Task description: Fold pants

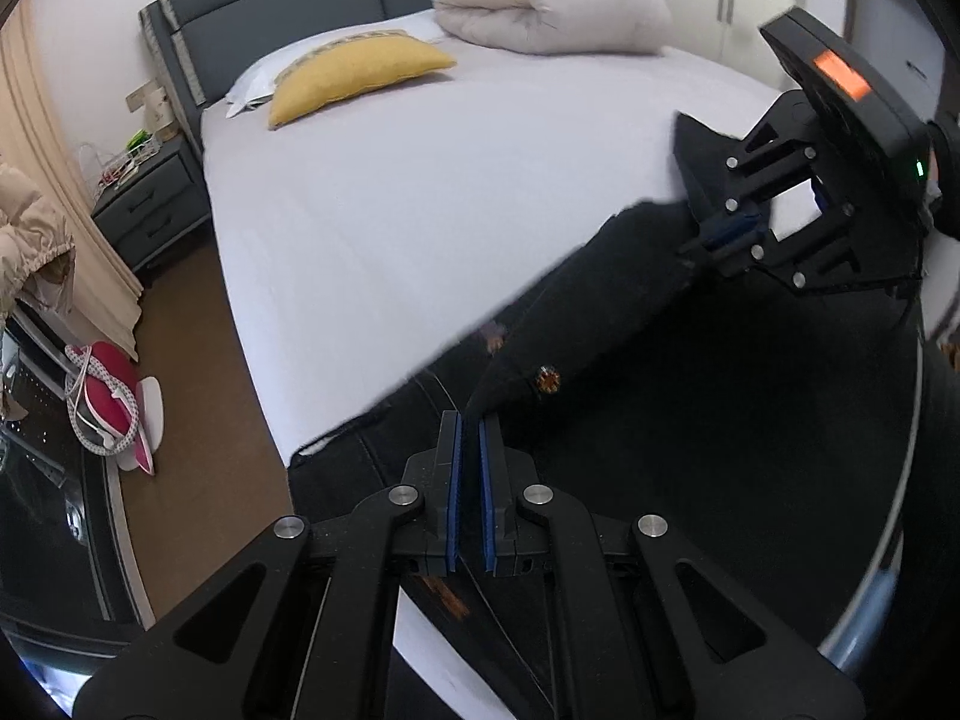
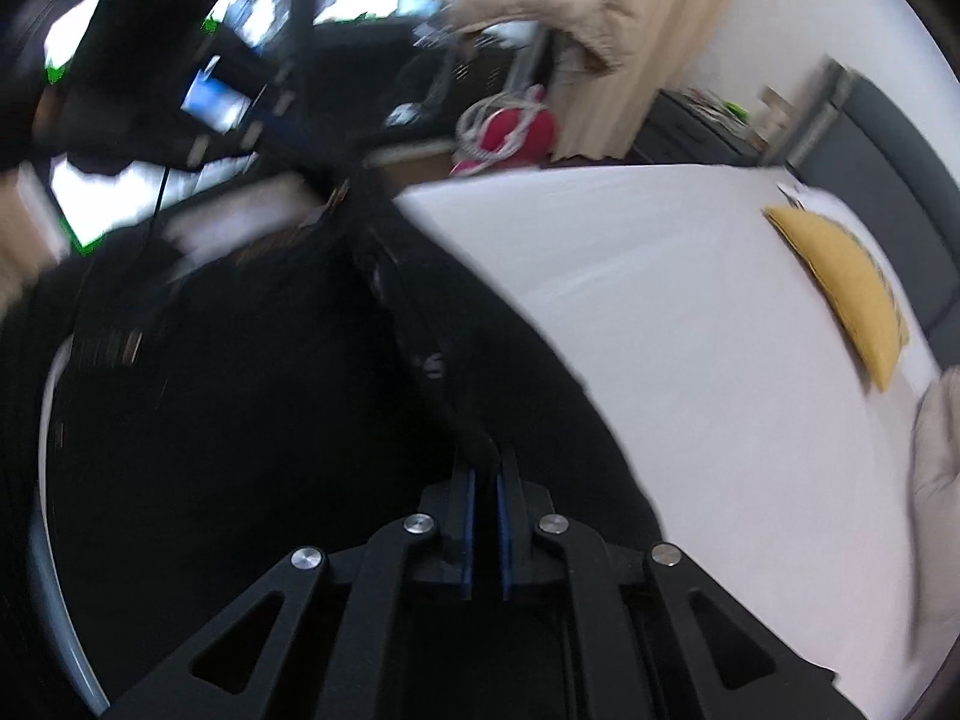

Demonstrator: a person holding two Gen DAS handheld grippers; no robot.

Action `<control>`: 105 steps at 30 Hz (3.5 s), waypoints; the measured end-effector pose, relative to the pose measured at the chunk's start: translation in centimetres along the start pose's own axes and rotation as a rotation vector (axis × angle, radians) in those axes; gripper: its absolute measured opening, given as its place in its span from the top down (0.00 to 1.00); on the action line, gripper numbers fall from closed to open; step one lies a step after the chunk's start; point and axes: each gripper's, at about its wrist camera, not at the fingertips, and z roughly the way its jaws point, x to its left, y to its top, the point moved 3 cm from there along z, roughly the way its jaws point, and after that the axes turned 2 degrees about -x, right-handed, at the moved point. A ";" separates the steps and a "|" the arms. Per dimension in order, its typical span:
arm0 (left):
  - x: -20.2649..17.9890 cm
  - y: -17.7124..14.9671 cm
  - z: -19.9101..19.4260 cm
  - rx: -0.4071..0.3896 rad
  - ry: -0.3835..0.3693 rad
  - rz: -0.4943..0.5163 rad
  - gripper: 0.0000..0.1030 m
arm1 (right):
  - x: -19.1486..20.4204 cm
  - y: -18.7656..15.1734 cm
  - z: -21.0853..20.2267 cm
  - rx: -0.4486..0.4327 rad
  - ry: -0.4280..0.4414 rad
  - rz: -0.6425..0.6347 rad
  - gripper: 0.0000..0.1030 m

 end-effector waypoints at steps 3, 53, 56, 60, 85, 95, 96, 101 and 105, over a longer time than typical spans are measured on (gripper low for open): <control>-2.9 -2.6 -1.6 0.017 -0.008 0.031 0.96 | 3.3 -1.8 -1.0 0.025 -0.008 -0.031 0.93; -18.6 -15.8 -9.2 0.144 -0.082 0.357 0.95 | 24.1 -9.7 -4.5 0.208 -0.311 -0.384 0.93; -18.2 -15.7 -8.7 0.156 -0.081 0.324 0.92 | 24.2 -9.7 -4.1 0.219 -0.322 -0.400 0.93; -17.3 -15.0 -9.6 0.166 -0.104 0.280 0.88 | 24.3 -10.0 -3.2 0.230 -0.331 -0.406 0.91; -16.4 -3.8 3.8 0.193 -0.228 -0.225 0.89 | 13.5 -10.2 -11.1 -0.083 -0.287 0.347 0.15; -16.6 -1.6 5.6 0.212 -0.188 -0.247 0.89 | -15.2 -18.6 -7.0 0.106 -0.419 1.207 0.22; -16.5 -1.6 5.6 0.212 -0.193 -0.257 0.89 | -16.7 -18.9 -5.8 0.135 -0.425 1.230 0.24; -16.5 -4.1 5.6 0.212 -0.201 -0.287 0.89 | -22.1 -19.8 -0.2 0.261 -0.462 1.284 0.28; -17.2 -4.5 5.7 0.213 -0.198 -0.275 0.89 | -23.3 -21.5 3.3 0.343 -0.412 1.379 0.34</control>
